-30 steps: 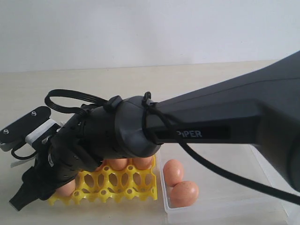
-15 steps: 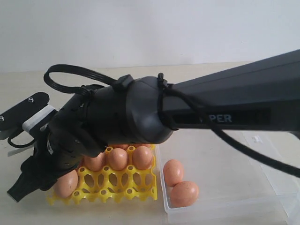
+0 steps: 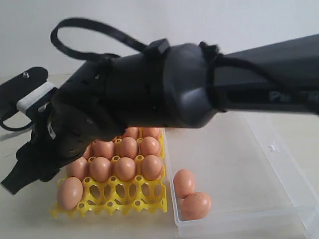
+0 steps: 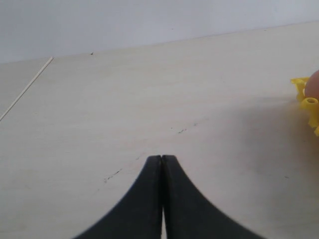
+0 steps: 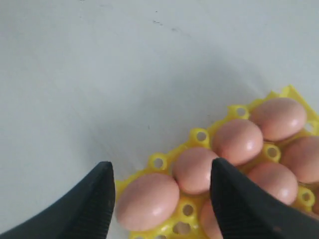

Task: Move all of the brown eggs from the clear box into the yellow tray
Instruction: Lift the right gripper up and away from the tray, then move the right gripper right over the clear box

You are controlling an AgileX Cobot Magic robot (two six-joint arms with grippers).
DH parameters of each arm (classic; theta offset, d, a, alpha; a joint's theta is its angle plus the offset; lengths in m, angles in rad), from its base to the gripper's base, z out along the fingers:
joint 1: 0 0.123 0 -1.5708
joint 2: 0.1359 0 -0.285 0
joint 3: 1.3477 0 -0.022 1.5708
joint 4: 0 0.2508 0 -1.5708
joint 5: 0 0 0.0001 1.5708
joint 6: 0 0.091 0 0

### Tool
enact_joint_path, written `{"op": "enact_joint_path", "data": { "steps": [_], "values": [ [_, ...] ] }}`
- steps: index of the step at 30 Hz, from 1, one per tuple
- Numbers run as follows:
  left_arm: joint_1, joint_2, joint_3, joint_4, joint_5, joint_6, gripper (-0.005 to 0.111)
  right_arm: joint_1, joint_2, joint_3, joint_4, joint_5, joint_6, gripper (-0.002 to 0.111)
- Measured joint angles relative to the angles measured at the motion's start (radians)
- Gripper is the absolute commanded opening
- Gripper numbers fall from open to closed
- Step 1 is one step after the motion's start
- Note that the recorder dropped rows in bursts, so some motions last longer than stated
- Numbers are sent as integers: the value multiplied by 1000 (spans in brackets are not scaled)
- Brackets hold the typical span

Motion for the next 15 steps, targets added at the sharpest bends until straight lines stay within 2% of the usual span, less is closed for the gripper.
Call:
{"op": "enact_joint_path", "data": {
  "steps": [3, 5, 7, 12, 15],
  "values": [
    [0, 0, 0, 0, 0, 0, 0, -8, -107, 57, -41, 125, 2, 40],
    [0, 0, 0, 0, 0, 0, 0, -32, -190, 157, -41, 165, 9, 17],
    [0, 0, 0, 0, 0, 0, 0, -77, -269, 266, -41, 180, 18, 0],
    [0, 0, 0, 0, 0, 0, 0, -257, -438, 390, -50, 187, 96, 1],
    [0, 0, 0, 0, 0, 0, 0, -311, -476, 419, -67, 191, 138, 10]
  ]
}}
